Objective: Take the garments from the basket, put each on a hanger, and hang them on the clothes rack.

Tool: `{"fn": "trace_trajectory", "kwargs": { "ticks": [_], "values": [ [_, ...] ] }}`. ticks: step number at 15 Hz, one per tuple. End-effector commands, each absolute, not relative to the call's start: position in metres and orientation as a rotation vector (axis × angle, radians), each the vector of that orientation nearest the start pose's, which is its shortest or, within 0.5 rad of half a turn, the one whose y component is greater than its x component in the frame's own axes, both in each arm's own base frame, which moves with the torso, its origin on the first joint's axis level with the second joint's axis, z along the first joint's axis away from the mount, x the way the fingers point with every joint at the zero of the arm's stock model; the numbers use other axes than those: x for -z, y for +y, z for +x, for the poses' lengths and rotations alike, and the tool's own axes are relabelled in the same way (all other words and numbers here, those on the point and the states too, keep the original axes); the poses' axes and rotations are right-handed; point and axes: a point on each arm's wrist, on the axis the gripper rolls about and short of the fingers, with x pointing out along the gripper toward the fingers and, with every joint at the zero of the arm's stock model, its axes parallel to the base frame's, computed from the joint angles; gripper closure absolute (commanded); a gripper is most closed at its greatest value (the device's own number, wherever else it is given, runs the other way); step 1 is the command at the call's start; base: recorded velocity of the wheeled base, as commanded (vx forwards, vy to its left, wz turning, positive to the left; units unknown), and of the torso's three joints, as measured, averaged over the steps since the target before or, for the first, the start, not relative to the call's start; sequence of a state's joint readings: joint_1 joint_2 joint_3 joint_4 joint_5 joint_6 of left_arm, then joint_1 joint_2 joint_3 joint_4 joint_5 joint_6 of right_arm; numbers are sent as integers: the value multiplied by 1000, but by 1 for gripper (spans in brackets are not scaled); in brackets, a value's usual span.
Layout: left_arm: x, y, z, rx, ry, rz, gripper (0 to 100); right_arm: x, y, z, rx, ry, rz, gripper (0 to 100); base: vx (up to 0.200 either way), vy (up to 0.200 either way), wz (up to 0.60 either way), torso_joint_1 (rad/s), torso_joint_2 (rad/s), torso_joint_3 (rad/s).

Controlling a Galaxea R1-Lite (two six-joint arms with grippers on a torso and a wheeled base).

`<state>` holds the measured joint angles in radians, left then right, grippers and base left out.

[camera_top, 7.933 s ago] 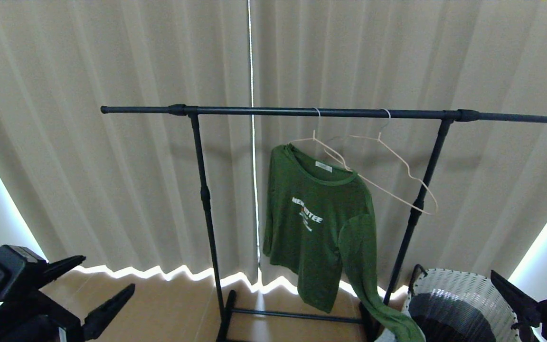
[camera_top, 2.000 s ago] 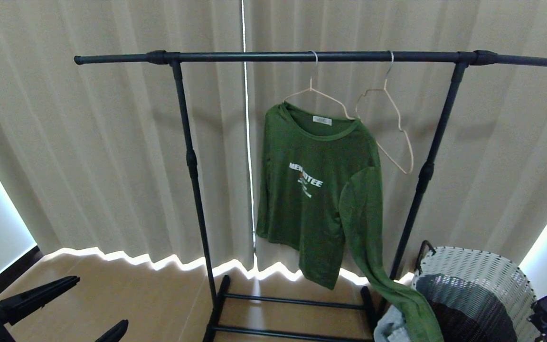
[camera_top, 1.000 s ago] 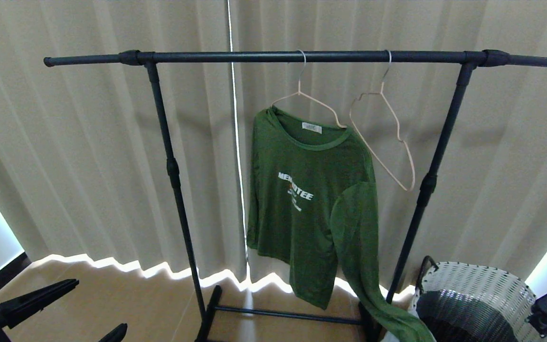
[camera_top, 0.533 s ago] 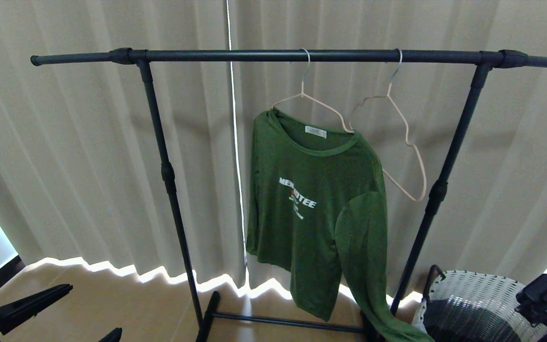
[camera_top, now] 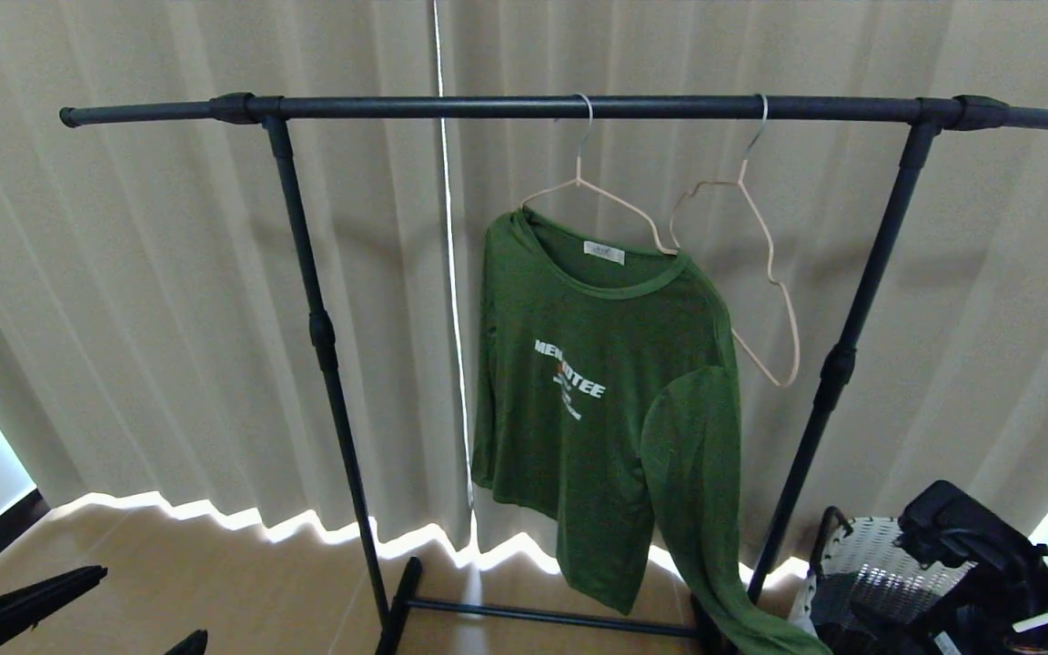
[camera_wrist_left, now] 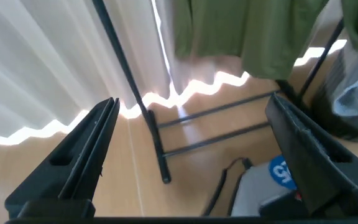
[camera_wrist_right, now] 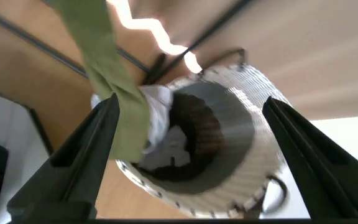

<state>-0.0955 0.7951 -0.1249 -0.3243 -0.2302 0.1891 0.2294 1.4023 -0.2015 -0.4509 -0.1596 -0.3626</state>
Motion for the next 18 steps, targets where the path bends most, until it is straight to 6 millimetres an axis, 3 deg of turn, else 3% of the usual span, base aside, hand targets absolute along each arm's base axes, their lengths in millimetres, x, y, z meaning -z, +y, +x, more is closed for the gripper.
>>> {"fn": "trace_trajectory", "kwargs": {
  "ticks": [1, 4, 7, 10, 14, 18],
  "values": [
    [-145, -13, 72, 378, 277, 152, 0, -67, 48, 173, -308, 809, -516, 0, 0, 0, 0, 0, 0, 0],
    [-141, -23, 72, 563, 310, 98, 0, -46, 67, 193, -375, 827, -543, 0, 0, 0, 0, 0, 0, 0],
    [-147, -26, 79, 566, 347, -12, 0, -21, 77, 214, -374, 786, -536, 0, 0, 0, 0, 0, 0, 0],
    [-146, -26, 79, 566, 349, -15, 0, -4, 81, 229, -364, 756, -532, 0, 0, 0, 0, 0, 0, 0],
    [-147, -26, 78, 565, 343, -14, 0, 0, 84, 236, -357, 753, -536, 0, 0, 0, 0, 0, 0, 0],
    [-148, -26, 79, 562, 338, -14, 0, -7, 77, 224, -245, 741, -576, 0, 0, 0, 0, 0, 0, 0]
  ]
}}
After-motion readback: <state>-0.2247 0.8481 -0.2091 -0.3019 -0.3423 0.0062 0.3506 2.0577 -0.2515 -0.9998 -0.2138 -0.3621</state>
